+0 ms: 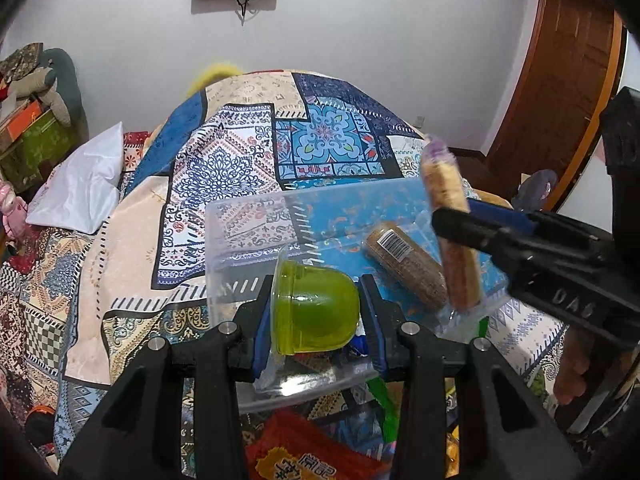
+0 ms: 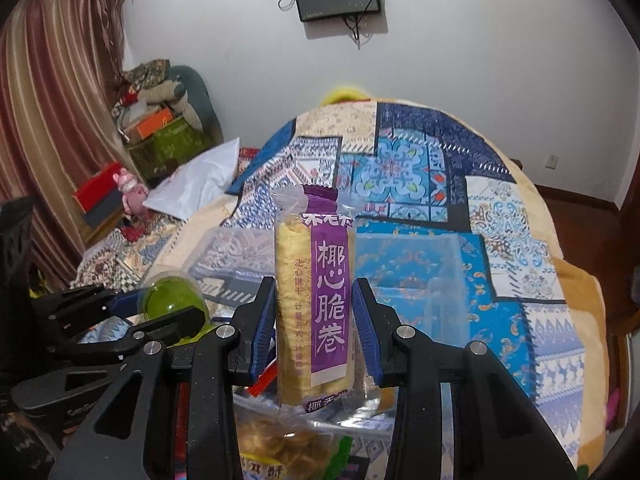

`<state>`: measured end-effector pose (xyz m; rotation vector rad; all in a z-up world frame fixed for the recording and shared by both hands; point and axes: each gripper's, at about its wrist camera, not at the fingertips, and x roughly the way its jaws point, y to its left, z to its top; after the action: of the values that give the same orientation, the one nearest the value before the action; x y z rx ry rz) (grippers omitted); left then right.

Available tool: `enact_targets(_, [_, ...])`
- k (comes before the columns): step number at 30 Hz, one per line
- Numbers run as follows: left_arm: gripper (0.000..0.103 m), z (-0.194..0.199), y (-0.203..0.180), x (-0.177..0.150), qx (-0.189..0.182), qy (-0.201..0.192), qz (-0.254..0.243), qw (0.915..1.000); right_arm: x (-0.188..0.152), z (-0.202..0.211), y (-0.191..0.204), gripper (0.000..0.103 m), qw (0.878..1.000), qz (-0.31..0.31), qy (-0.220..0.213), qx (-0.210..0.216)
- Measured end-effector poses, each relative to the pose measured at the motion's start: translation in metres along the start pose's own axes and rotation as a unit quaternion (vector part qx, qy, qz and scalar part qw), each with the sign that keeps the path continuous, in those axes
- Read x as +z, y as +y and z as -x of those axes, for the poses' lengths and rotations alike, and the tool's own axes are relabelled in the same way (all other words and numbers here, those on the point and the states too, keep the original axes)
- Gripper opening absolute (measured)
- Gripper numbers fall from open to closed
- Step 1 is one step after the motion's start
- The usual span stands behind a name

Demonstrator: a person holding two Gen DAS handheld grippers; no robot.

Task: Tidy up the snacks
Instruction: 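Place the coconut roll and jelly cup into the clear box, opening both grippers, then grasp the orange-labelled cake pack with the right gripper while the left grasps the square cracker pack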

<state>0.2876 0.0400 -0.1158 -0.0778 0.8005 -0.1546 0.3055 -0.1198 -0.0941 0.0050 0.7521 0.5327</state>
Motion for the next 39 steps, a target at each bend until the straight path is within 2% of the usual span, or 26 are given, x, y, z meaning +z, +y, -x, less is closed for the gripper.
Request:
enact_targets(8, [0.04, -0.009, 0.003, -0.001, 0.011, 0.01, 0.006, 0.9999, -0.001, -0.017, -0.001, 0.035, 1.0, 0.002, 0.029, -0.003])
enact_targets(12, [0.045, 0.002, 0.005, 0.0, 0.02, 0.0, 0.01, 0.9998, -0.001, -0.016, -0.001, 0.035, 0.999, -0.002, 0.038, 0.0])
enact_targets(15, [0.051, 0.017, 0.006, 0.003, 0.017, -0.013, 0.013, 0.9997, -0.001, -0.007, -0.001, 0.037, 0.999, -0.002, 0.037, 0.003])
enact_targets(22, [0.057, 0.058, -0.002, -0.004, 0.028, -0.021, -0.005, 0.9994, -0.009, 0.037, -0.001, 0.049, 1.0, -0.005, 0.022, 0.002])
enact_targets(26, [0.062, 0.083, -0.005, -0.021, 0.039, -0.013, -0.017, 0.999, -0.022, 0.069, -0.001, 0.05, 1.0, -0.006, 0.011, -0.003])
enact_targets(29, [0.064, 0.101, -0.006, -0.039, 0.044, -0.007, -0.016, 0.9989, -0.038, 0.095, 0.0, 0.055, 1.0, -0.009, 0.006, -0.007])
enact_targets(33, [0.065, 0.117, -0.007, -0.065, 0.045, 0.007, -0.01, 0.9989, -0.059, 0.123, 0.002, 0.055, 1.0, -0.003, 0.001, -0.025])
enact_targets(39, [0.065, 0.127, -0.013, -0.109, 0.04, 0.038, -0.008, 0.9984, -0.096, 0.152, 0.0, 0.062, 0.999, -0.017, 0.004, -0.032])
